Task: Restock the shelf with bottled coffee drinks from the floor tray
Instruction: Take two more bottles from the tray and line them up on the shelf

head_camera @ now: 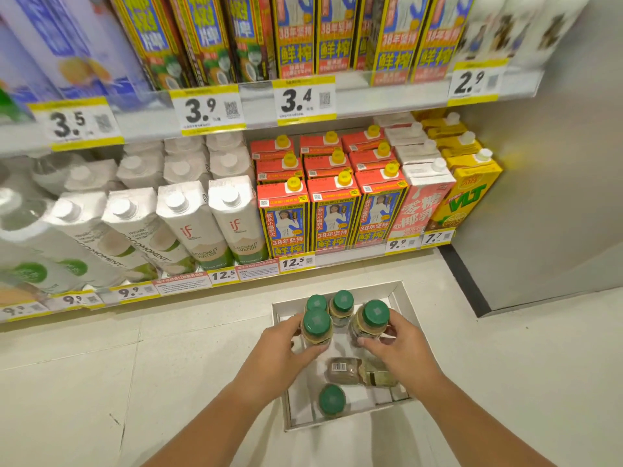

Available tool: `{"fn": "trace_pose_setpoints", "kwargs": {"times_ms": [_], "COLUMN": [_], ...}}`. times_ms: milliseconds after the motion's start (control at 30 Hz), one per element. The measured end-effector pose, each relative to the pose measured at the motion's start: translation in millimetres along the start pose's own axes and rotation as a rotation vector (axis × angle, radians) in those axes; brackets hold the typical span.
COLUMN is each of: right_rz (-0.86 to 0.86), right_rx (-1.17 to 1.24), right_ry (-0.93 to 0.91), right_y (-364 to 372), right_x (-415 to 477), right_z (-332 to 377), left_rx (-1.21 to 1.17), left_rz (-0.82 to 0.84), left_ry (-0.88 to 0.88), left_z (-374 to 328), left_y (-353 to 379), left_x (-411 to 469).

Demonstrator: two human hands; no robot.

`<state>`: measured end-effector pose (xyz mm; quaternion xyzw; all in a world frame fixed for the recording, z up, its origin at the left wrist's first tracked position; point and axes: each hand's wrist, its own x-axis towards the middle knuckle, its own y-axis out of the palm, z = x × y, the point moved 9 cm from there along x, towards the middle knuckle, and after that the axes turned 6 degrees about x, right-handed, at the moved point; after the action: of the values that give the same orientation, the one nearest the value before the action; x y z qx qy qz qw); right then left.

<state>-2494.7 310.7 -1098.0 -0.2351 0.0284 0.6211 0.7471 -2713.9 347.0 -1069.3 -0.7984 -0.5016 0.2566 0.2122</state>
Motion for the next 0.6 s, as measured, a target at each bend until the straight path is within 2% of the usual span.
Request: {"fn": "trace_pose_setpoints", "kwargs": {"times_ms": [267, 600], "right_rz": [-0.054, -0.151], "right_rx": [-0.017, 0.003], "right_ry": [-0.138, -0.358], "right_y": [-45.7, -107.5], "right_x": [-22.7, -45.0], "right_z": [107.8, 256.5], "left_rx": [-0.250, -0.339], "left_rz": [-0.094, -0.160], "left_ry": [0.052, 0.258], "left_z": [-72.2, -207.7], "left_y": [-65.3, -157.5], "left_x": [12.0, 28.0]}}
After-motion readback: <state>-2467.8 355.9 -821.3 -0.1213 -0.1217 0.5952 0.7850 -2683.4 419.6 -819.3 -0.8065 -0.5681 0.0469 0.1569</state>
